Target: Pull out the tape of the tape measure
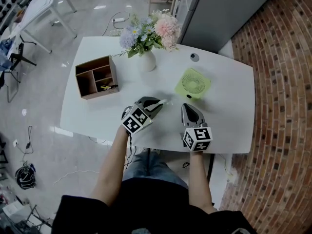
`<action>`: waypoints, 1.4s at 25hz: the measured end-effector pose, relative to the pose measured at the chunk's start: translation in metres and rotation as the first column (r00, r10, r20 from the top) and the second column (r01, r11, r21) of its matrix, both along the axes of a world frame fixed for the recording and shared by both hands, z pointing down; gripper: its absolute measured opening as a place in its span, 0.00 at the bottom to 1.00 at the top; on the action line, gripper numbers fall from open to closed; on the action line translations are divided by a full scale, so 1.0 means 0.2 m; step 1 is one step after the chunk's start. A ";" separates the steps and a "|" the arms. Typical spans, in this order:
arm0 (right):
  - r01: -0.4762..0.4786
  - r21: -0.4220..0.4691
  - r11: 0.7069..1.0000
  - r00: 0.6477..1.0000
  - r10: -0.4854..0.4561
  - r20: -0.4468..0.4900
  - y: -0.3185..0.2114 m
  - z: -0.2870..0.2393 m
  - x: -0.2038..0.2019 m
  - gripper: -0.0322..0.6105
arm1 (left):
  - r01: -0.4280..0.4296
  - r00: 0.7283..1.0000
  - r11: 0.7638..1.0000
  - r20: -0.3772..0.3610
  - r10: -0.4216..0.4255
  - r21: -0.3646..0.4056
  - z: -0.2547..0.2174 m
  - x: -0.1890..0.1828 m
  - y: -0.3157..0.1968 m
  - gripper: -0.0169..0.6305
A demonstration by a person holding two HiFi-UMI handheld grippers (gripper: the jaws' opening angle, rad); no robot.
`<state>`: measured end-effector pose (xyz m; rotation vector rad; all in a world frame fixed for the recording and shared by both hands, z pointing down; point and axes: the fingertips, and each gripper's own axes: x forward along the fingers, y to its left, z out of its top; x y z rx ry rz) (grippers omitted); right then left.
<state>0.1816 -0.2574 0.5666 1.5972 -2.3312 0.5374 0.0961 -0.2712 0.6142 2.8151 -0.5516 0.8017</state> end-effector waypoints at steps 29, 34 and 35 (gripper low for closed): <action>0.225 -0.010 0.974 0.970 -0.225 -0.094 0.09 0.01 -0.32 0.06 | -0.056 0.994 0.994 -0.089 0.065 0.096 -0.35 -0.06 0.17 0.13; 0.140 -0.009 0.990 0.980 -0.140 -0.139 0.09 0.01 -0.18 0.05 | -0.028 0.996 0.996 -0.085 0.036 0.088 -0.34 -0.12 0.17 0.13; 0.130 -0.009 0.991 0.981 -0.130 -0.143 0.09 0.01 -0.16 0.05 | -0.023 0.996 0.996 -0.085 0.030 0.086 -0.34 -0.13 0.16 0.13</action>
